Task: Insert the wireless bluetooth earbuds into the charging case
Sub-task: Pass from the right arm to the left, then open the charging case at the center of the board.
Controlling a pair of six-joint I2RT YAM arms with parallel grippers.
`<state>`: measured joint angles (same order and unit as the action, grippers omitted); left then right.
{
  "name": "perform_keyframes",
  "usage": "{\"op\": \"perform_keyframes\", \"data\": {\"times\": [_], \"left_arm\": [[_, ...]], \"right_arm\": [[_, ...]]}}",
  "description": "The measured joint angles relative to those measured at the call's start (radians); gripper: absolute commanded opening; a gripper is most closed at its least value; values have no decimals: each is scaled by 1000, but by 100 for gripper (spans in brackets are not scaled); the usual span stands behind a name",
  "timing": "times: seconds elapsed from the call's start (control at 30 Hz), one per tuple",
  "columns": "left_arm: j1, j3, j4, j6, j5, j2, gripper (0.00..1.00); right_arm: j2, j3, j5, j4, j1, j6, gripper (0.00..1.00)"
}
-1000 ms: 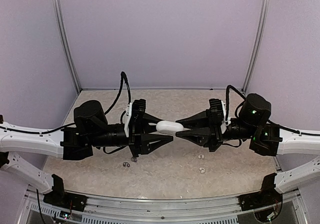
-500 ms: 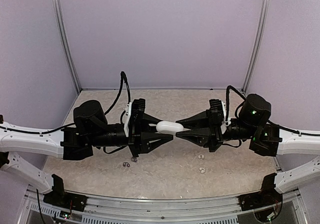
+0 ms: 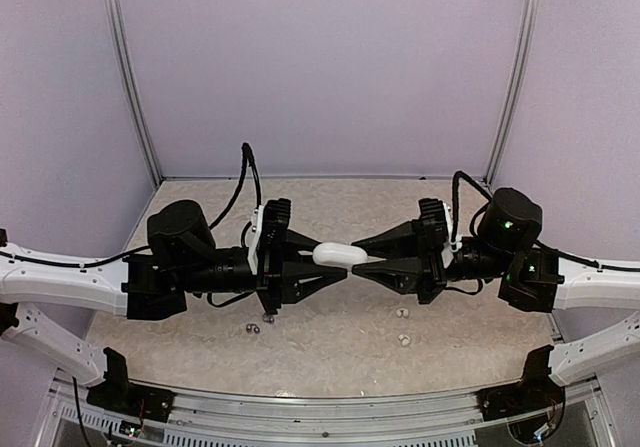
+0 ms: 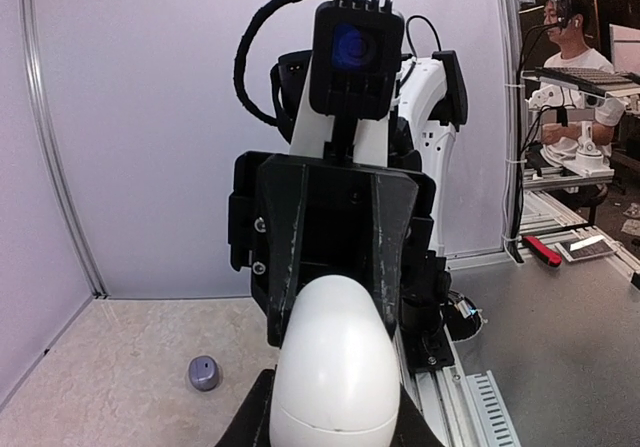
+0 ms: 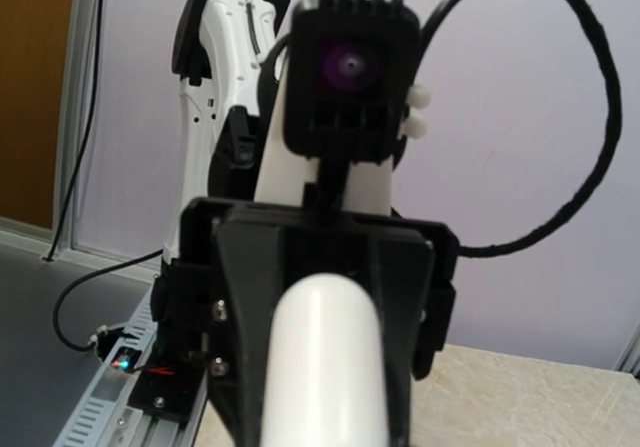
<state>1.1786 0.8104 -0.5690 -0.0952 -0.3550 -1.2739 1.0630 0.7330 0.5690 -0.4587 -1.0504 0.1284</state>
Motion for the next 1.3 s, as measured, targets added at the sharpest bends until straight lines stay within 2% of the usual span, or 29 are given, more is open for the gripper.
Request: {"op": "perform_keyframes", "data": {"times": [0.1,0.2,0.33,0.67,1.3], "left_arm": [[0,0,5,-2,-3,0,7],[-1,0,10,-8,-4,0,5],[-2,0,17,-20,-4,0,4],[-4,-2,28,-54,18,6,2],[12,-2,57,-158,90,6,0]], "right_arm": [[-1,0,-9,4,0,-3,52],[-4,0,-26,14,0,1,58],[-5,4,-48,36,0,3,62],[34,69,-60,114,2,3,63],[29,70,-93,159,8,-16,61]]}}
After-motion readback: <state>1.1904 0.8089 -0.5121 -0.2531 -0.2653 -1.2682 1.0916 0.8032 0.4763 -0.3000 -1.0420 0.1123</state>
